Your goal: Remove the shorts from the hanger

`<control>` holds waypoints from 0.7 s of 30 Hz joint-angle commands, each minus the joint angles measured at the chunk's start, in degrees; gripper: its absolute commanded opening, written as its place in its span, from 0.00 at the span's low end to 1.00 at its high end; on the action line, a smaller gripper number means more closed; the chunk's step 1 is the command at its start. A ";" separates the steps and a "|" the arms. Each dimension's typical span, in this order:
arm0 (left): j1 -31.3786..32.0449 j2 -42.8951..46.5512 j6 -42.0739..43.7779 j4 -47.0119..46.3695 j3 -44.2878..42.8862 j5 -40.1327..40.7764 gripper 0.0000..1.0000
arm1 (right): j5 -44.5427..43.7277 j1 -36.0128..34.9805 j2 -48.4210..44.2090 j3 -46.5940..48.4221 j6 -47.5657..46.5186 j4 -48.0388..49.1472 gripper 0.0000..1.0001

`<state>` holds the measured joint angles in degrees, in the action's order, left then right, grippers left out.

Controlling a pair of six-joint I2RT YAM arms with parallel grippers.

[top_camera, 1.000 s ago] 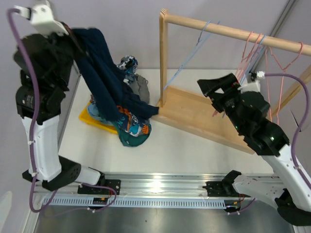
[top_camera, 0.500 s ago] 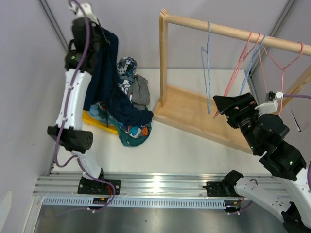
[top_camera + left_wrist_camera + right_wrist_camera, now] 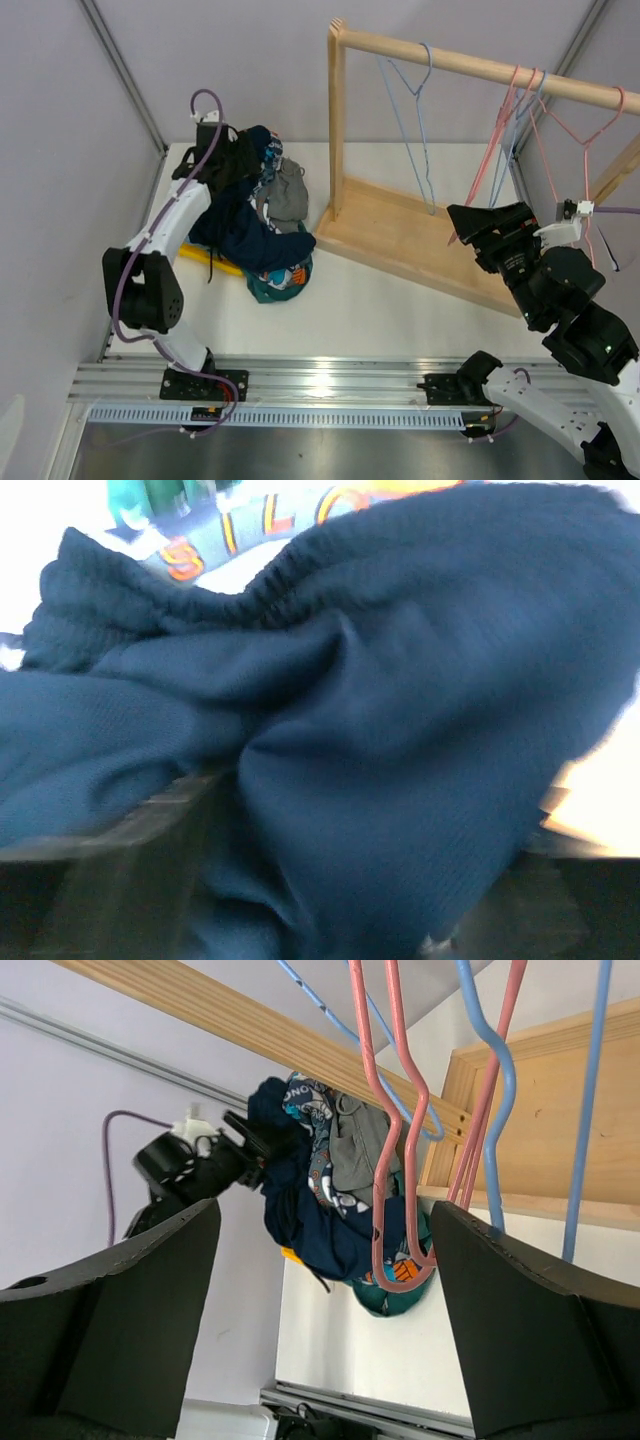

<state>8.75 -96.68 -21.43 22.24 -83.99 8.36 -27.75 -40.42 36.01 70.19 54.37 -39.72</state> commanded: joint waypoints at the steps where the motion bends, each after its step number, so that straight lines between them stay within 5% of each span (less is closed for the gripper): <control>1: -0.05 9.12 -0.02 0.52 -6.96 0.59 0.99 | -1.61 -0.27 -0.76 0.82 -0.05 -0.88 0.91; 10: 0.30 25.38 6.13 9.49 -16.13 -4.48 0.99 | -2.49 -0.09 -2.17 4.60 -9.44 -0.36 0.93; 15: 0.56 47.69 5.53 6.24 7.02 -13.10 0.99 | 2.25 -0.09 -5.59 0.66 -13.67 -0.70 0.94; 21: 0.56 71.97 4.46 5.97 29.11 -14.43 0.99 | 7.97 -0.09 -15.95 -15.68 -14.12 4.30 0.95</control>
<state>9.15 -29.74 -17.06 26.24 -62.87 -3.62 -23.35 -40.36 23.81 59.88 41.89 -37.89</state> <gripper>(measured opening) 0.993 0.949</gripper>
